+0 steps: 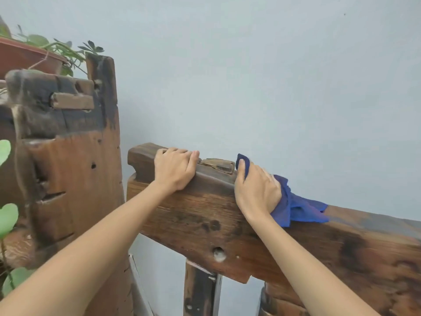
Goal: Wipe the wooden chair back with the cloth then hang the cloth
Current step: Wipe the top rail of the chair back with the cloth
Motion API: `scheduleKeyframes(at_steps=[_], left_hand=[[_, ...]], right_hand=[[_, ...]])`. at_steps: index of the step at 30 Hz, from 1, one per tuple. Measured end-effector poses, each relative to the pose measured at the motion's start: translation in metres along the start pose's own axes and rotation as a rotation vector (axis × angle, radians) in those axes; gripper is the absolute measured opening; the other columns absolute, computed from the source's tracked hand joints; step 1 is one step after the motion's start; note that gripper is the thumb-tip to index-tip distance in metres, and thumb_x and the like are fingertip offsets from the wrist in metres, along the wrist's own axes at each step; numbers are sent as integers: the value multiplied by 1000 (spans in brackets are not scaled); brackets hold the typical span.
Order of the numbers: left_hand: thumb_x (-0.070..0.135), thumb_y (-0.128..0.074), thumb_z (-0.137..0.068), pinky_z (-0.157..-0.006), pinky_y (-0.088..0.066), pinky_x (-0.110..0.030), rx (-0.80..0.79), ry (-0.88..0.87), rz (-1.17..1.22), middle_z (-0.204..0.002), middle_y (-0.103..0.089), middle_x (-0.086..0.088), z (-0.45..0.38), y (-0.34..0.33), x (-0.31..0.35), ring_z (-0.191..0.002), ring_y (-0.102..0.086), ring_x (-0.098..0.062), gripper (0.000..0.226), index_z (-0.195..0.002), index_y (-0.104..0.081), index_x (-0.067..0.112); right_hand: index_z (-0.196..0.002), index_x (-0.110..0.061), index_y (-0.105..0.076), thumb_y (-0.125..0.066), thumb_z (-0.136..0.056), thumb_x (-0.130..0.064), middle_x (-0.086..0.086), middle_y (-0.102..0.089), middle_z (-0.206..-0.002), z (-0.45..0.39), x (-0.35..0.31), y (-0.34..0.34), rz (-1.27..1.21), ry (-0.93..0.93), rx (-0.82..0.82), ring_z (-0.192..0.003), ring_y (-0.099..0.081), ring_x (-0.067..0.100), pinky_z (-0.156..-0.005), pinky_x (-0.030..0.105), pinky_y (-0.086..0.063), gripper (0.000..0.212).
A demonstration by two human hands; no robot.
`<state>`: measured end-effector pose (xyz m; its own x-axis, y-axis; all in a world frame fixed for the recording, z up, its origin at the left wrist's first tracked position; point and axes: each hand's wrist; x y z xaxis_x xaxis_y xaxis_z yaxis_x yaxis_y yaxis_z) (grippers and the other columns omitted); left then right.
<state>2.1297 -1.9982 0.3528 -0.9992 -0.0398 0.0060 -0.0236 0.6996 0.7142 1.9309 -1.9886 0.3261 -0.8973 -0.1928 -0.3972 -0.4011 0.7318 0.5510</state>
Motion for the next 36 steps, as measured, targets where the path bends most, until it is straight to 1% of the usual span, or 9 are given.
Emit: scheduleKeyframes(at_steps=[7,14,19,22,24,27,31,34,36], left_hand=[[43,-17,-106,-79,-48,-38,109,-10,259,-110,-80,1,0,-10,-32,-105,-72,-26,66,-109,-81,30],[41,-18,-108,-97,-48,-37,100,-44,311,-125,-75,6,6,-4,-28,-125,-65,-19,64,-116,-80,28],[44,-15,-107,-99,-48,-44,53,-87,256,-128,-74,0,3,-11,-30,-126,-63,-27,66,-121,-77,26],[40,-15,-108,-107,-38,-47,62,-103,211,-140,-66,-4,6,-16,-30,-138,-51,-30,63,-128,-72,21],[41,-16,-107,-116,-27,-51,117,-35,226,-158,-46,-8,16,-24,-30,-151,-31,-30,58,-140,-60,22],[42,-20,-106,-122,-12,-55,221,174,318,-171,-14,-14,36,-39,-33,-158,-8,-31,55,-157,-32,27],[46,-19,-104,-125,-13,-55,222,290,333,-173,3,-10,55,-50,-57,-159,2,-29,65,-164,-8,23],[50,-16,-104,-124,-16,-54,210,275,380,-172,4,-9,59,-50,-66,-159,0,-30,61,-162,-12,33],[50,-16,-105,-120,-24,-51,177,287,460,-173,-1,-7,55,-43,-83,-157,-10,-30,58,-161,-17,36]], right_hand=[[-138,-19,-63,-46,-104,-38,13,-59,-144,39,-72,-54,1,495,114,-139,-52,24,-116,45,-39,42],[-155,-14,-38,-56,-96,-27,10,-25,-166,60,51,-50,250,1250,-87,-156,-15,29,-128,45,-6,63],[-157,-23,-36,-65,-89,-29,6,-21,-168,63,166,3,285,1218,-94,-152,-22,30,-123,38,-23,74],[-157,-33,-34,-58,-92,-34,4,-16,-170,71,230,38,311,1015,-13,-120,-48,33,-84,40,-40,70],[-157,-40,-31,-49,-96,-37,2,-16,-170,79,253,50,314,852,-8,-124,-49,39,-73,42,-47,63],[-156,-42,-32,-44,-97,-40,2,-14,-170,91,242,41,275,708,-67,-155,-19,35,-65,41,-54,60],[-153,-38,-40,-47,-95,-37,-1,-14,-170,92,159,5,142,683,-223,-157,-12,28,-54,32,-54,59],[-155,-33,-37,-56,-94,-29,-1,-14,-170,95,90,-26,-7,770,-282,-153,-24,28,-87,30,-57,64],[-156,-28,-37,-61,-95,-21,1,-18,-169,96,34,-54,-113,848,-317,-154,-24,27,-116,35,-38,66]])
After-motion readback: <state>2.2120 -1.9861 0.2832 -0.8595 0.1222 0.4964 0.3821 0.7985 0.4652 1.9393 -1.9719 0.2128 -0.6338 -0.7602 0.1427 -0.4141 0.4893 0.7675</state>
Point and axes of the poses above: each hand's wrist, its own z-axis away from the middle knuckle, its own y-axis out of the back of the hand, x = y × z
